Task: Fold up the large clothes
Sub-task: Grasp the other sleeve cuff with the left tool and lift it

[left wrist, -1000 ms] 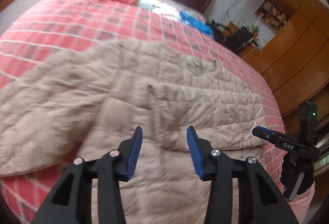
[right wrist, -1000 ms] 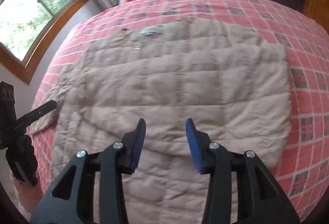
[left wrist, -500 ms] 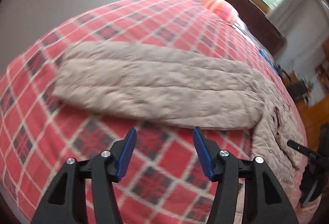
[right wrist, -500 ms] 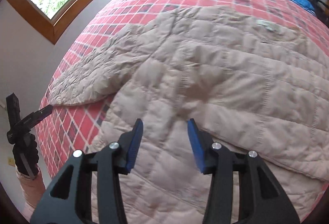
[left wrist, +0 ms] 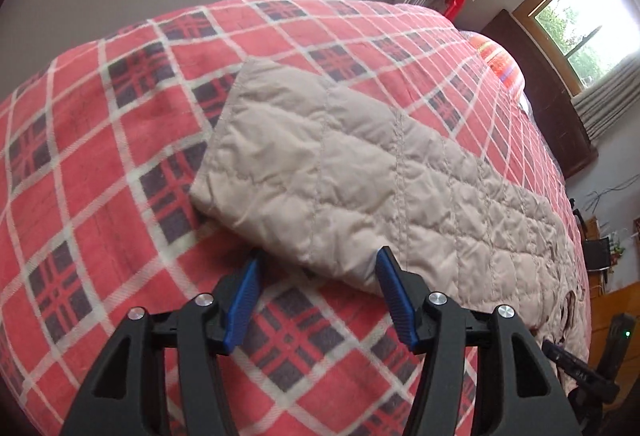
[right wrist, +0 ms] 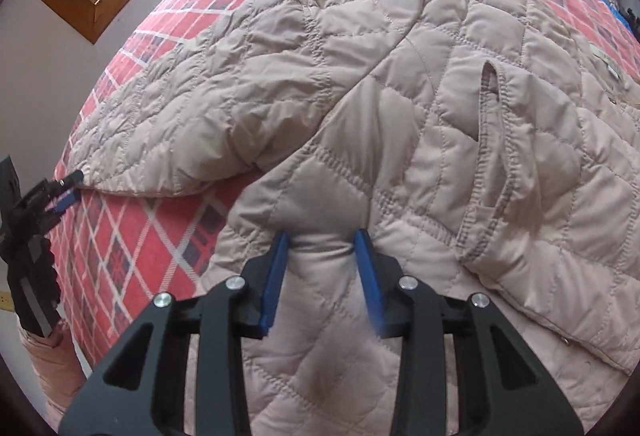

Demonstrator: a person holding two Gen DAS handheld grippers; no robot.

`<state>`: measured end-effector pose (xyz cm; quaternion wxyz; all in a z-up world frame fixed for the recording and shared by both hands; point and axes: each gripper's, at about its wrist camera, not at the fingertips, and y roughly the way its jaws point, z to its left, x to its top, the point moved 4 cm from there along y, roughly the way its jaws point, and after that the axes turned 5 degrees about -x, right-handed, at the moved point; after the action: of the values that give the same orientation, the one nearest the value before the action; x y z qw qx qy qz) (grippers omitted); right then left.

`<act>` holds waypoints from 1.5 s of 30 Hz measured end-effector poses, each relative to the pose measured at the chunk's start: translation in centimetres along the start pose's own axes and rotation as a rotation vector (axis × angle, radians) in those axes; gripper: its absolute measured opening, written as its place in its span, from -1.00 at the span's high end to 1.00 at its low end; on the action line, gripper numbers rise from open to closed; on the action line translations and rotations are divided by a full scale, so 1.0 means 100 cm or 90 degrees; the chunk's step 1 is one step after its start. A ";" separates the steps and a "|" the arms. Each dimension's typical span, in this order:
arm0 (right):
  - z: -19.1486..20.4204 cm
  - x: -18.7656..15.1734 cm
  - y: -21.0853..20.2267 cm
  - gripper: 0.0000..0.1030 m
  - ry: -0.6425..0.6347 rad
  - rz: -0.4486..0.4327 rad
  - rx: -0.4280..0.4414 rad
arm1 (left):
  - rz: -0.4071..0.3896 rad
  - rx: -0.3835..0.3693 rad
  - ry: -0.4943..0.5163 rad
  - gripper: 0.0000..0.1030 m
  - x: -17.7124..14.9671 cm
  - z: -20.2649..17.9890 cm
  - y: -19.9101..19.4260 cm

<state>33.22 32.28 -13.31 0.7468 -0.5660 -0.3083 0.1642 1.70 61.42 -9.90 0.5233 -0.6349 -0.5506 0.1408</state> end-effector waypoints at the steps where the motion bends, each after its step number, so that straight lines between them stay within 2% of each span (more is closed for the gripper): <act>1: 0.001 -0.001 0.000 0.32 -0.003 -0.002 -0.004 | -0.006 0.001 0.002 -0.15 0.004 -0.001 0.001; 4: 0.003 0.000 0.002 0.33 -0.006 -0.006 -0.012 | -0.016 0.006 -0.002 -0.08 0.013 -0.001 0.006; 6: 0.005 -0.001 0.002 0.33 -0.012 -0.010 -0.020 | -0.020 0.023 0.005 0.32 0.016 -0.003 0.010; 7: 0.006 -0.001 0.002 0.33 -0.013 -0.012 -0.023 | -0.020 0.022 0.002 0.38 0.017 -0.002 0.010; 9: 0.007 0.000 0.002 0.33 -0.010 -0.013 -0.022 | -0.025 0.019 -0.008 0.73 0.020 -0.001 0.010; 12: 0.007 0.000 0.003 0.33 -0.005 -0.015 -0.018 | -0.038 0.008 -0.017 0.87 0.023 -0.006 0.005; 15: 0.008 -0.001 0.003 0.33 -0.007 -0.019 -0.019 | -0.072 0.005 0.034 0.89 0.024 -0.033 -0.009; 19: 0.002 -0.001 0.000 0.33 0.008 -0.018 0.000 | -0.098 -0.032 0.133 0.90 0.015 -0.093 -0.026; 24: -0.004 -0.002 -0.004 0.37 0.010 -0.021 0.016 | -0.076 -0.093 0.256 0.90 -0.018 -0.178 -0.027; 28: -0.010 -0.003 -0.010 0.37 0.023 -0.020 0.036 | -0.048 -0.104 0.317 0.90 -0.043 -0.224 -0.007; 35: -0.017 -0.007 -0.011 0.40 0.022 -0.017 0.039 | 0.039 -0.110 0.355 0.89 -0.074 -0.251 0.046; 39: -0.015 -0.007 -0.009 0.40 0.028 -0.017 0.042 | 0.096 -0.124 0.347 0.80 -0.087 -0.247 0.070; 41: -0.015 -0.007 -0.009 0.39 0.033 -0.015 0.047 | 0.106 -0.143 0.344 0.78 -0.091 -0.243 0.068; 43: -0.018 -0.004 -0.012 0.35 0.044 -0.014 0.062 | 0.121 -0.188 0.343 0.57 -0.094 -0.238 0.052; 45: -0.022 -0.002 -0.017 0.33 0.049 -0.016 0.063 | 0.141 -0.265 0.327 0.28 -0.098 -0.230 0.029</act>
<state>34.35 29.98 -12.15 0.7871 -0.5304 -0.2779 0.1479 17.23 41.83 -6.70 0.4857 -0.7986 -0.3456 -0.0833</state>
